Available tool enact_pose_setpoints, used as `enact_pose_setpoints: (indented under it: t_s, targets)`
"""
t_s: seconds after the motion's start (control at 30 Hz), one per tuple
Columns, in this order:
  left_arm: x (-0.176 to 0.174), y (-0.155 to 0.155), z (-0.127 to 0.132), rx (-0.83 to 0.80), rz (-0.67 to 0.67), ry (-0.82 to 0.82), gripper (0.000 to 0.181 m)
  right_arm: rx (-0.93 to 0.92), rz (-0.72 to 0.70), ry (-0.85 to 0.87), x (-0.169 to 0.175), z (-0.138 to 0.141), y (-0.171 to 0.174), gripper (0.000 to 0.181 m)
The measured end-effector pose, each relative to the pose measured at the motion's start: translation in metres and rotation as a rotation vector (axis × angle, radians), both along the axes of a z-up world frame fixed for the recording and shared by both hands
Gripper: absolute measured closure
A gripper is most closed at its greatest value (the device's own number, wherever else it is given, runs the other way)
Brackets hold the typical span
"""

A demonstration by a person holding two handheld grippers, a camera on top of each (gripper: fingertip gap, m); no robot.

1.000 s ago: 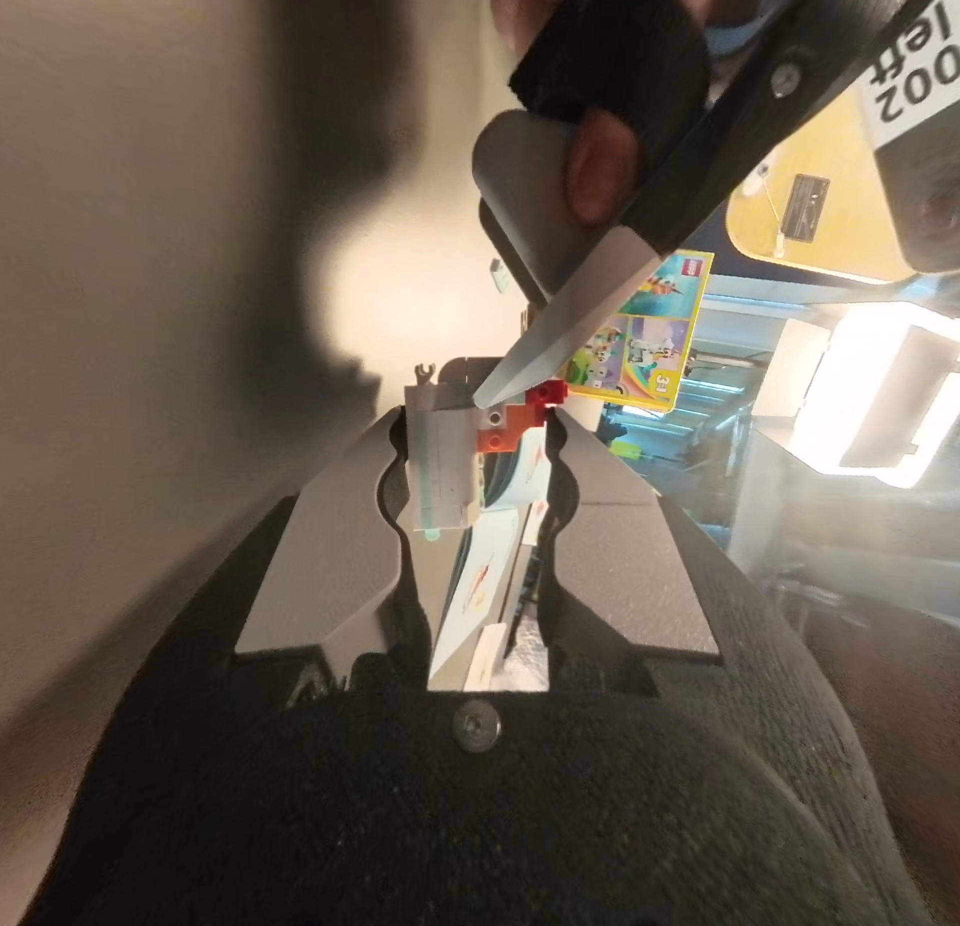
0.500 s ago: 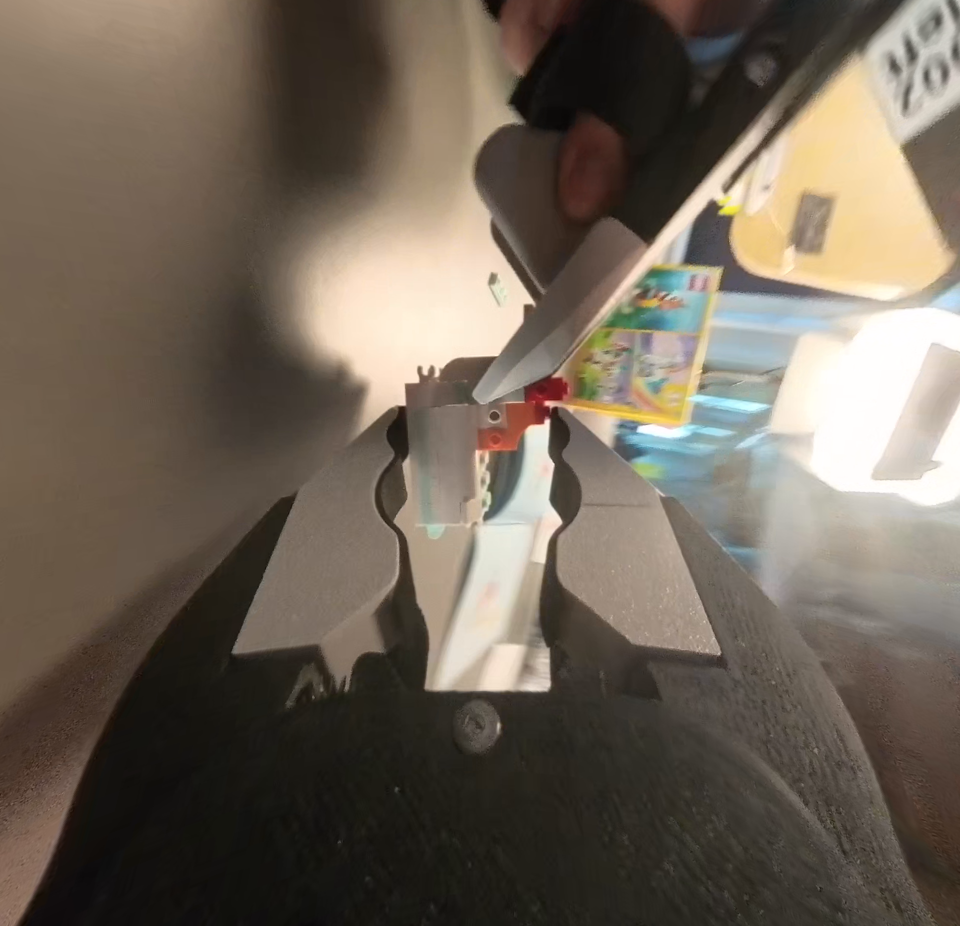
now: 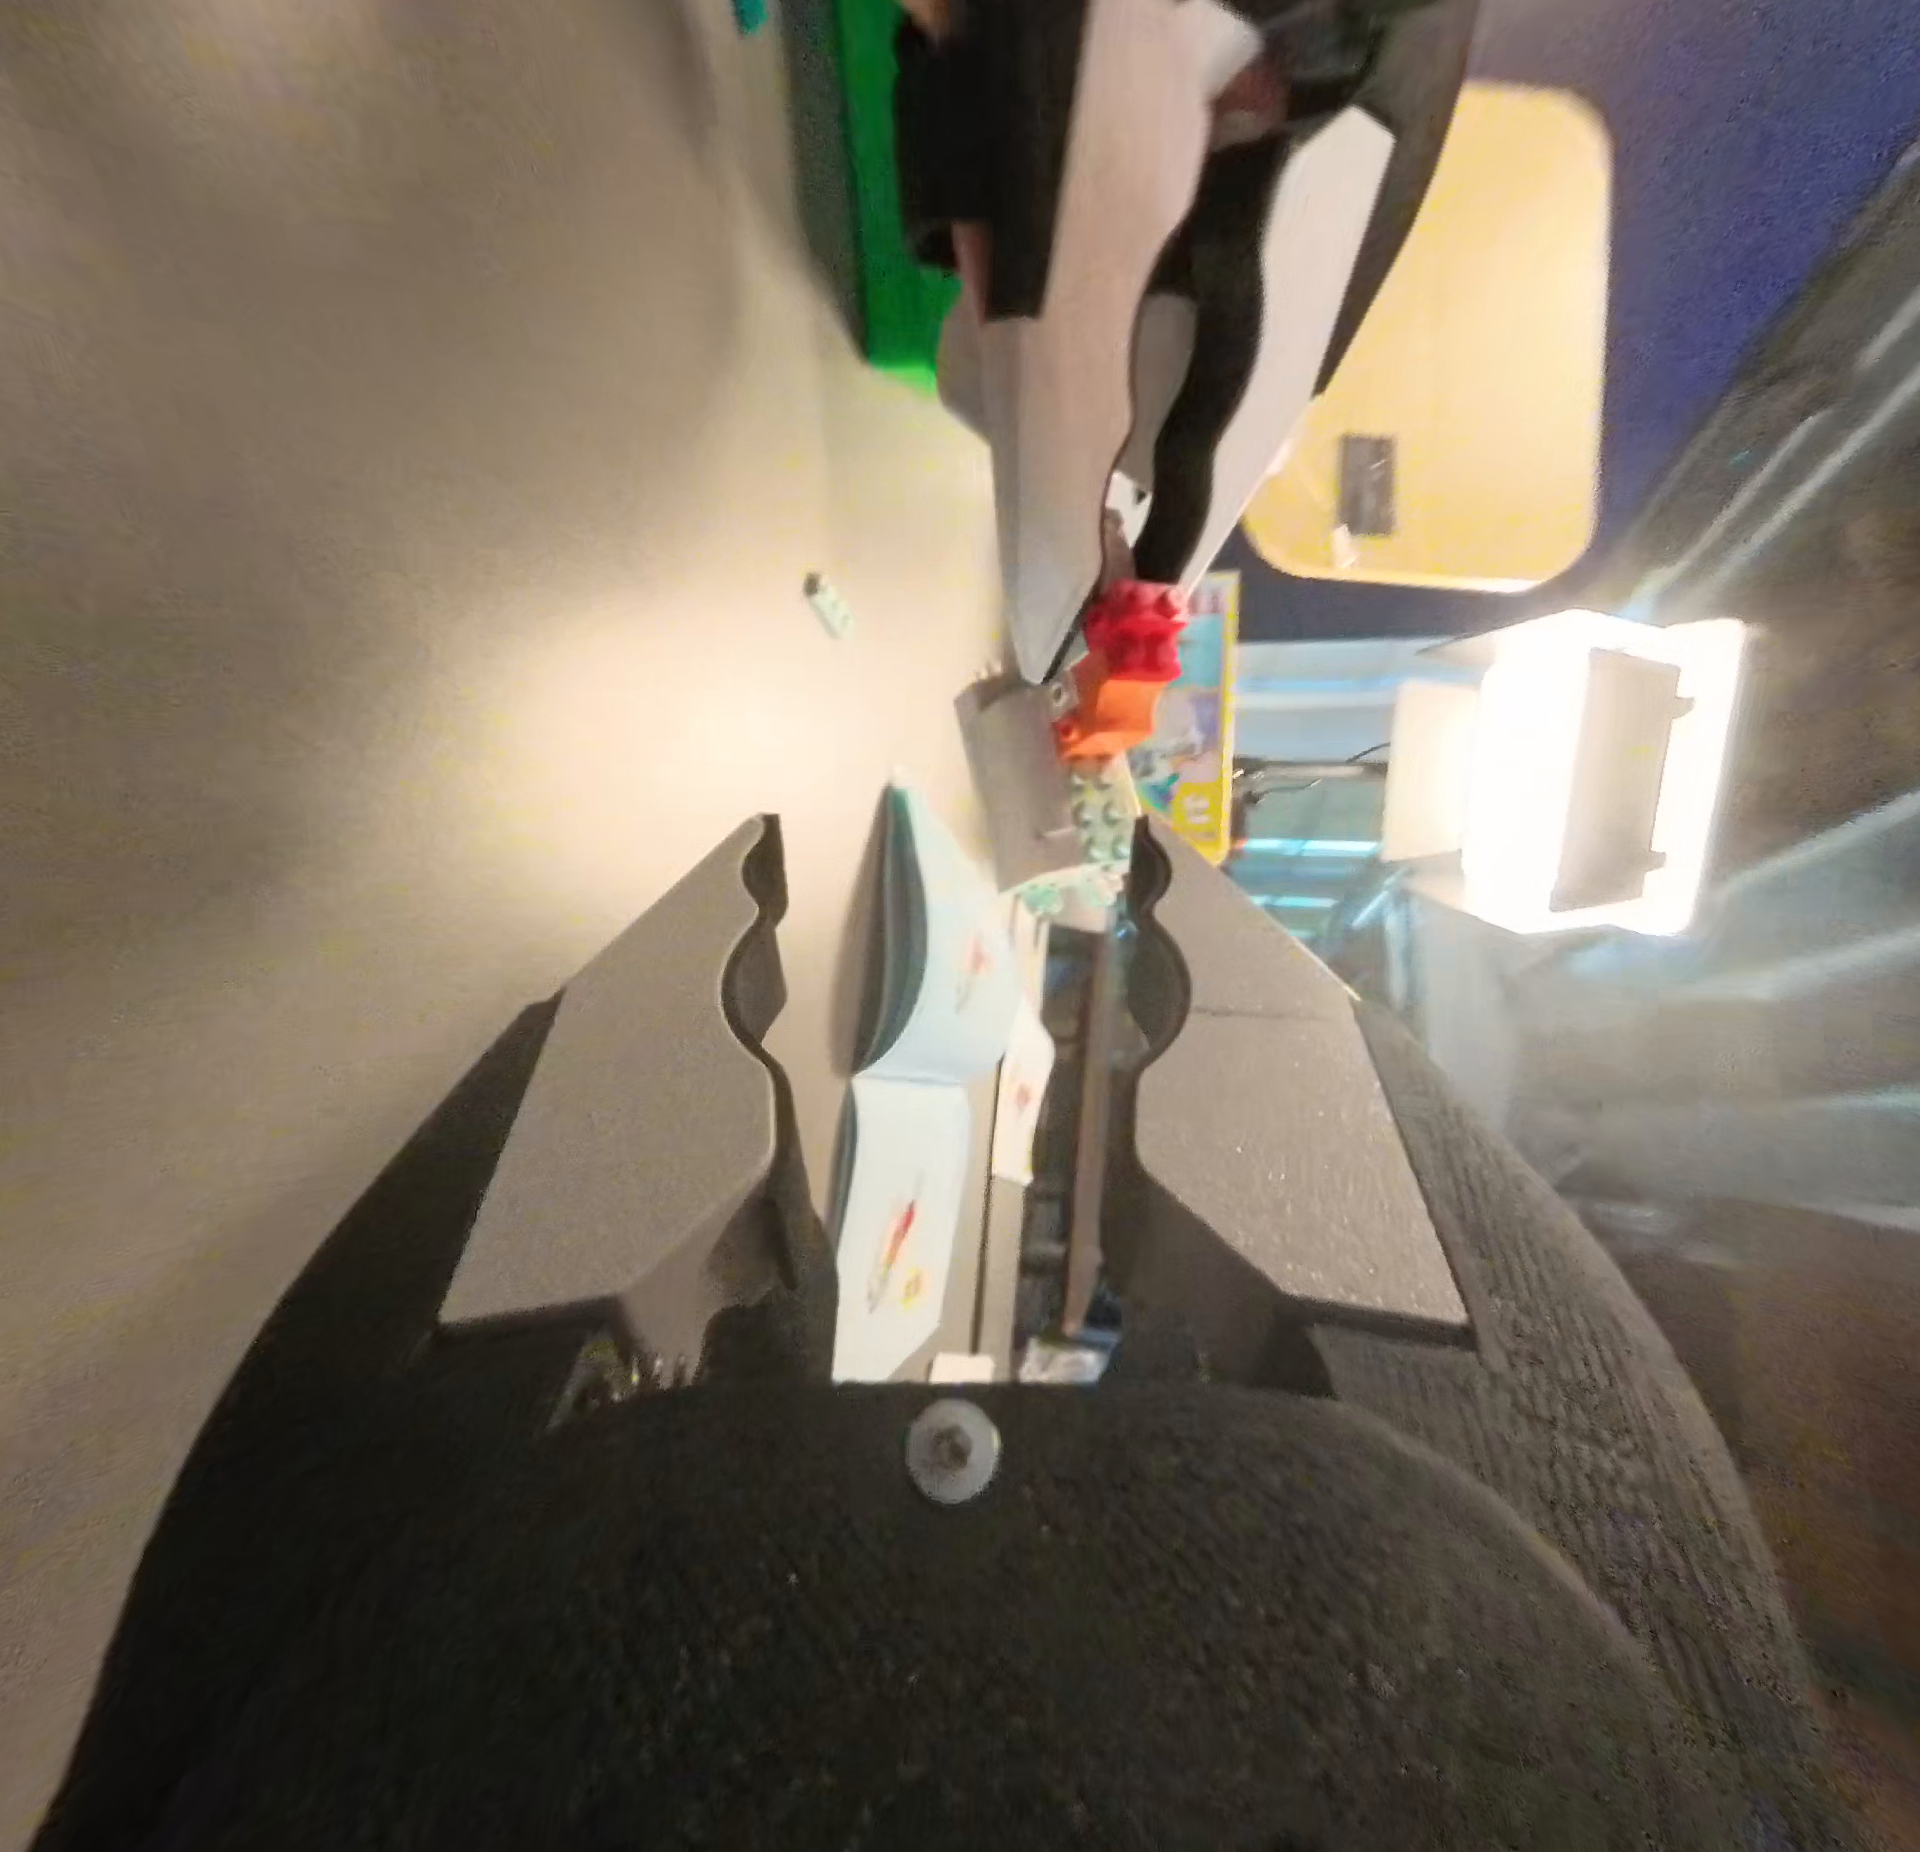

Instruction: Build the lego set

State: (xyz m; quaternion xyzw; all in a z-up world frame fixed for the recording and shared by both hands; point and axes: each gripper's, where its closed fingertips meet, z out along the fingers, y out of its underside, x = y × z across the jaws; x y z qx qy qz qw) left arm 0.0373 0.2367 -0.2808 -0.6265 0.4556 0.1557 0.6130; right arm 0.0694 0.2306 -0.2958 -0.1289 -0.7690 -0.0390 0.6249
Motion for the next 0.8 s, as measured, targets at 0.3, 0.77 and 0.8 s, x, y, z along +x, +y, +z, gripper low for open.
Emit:
enact_pose_setpoints:
  t_s: [0.3, 0.77, 0.8]
  targets:
    - [0.011, -0.003, 0.003, 0.391, 0.116, 0.514, 0.165, 0.090, 0.088, 0.097, 0.007, 0.004, -0.003, 0.115]
    - [0.040, 0.005, -0.043, -0.647, -0.104, -0.306, 0.165, -0.421, 0.107, 0.097, 0.034, 0.005, 0.035, 0.113]
    - [0.044, 0.005, -0.037, -0.736, -0.132, -0.398, 0.165, -0.387, 0.087, 0.074, 0.031, 0.005, 0.033, 0.113]
